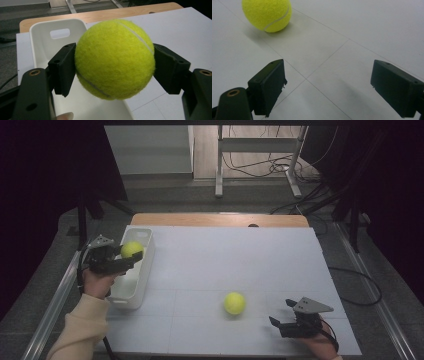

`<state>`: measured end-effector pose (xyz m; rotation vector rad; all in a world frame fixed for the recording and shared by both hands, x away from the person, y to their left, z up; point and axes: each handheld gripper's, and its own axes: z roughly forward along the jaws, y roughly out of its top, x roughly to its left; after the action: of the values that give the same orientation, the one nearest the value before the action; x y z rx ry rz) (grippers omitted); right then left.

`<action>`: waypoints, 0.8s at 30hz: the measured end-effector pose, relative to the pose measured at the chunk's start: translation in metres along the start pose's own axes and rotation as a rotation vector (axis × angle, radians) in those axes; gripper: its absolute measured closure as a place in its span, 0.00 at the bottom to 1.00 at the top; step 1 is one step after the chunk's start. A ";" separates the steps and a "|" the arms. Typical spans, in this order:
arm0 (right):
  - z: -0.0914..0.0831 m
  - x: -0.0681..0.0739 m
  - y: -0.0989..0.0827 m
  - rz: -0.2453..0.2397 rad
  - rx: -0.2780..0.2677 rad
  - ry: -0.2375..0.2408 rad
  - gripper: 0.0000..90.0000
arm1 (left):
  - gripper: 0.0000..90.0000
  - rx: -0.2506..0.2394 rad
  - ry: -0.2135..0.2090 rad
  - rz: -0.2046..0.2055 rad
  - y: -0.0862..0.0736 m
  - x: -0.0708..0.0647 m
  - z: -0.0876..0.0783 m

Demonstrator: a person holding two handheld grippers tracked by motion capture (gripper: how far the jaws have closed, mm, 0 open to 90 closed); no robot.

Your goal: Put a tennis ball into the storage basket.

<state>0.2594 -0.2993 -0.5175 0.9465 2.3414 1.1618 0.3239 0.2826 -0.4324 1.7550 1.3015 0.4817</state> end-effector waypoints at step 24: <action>0.000 0.000 0.000 0.000 0.001 0.001 0.14 | 0.29 0.086 0.058 -0.056 -0.003 0.021 0.015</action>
<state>0.2596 -0.2994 -0.5176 0.9458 2.3429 1.1618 0.3414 0.2955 -0.4466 1.7819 1.4274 0.4537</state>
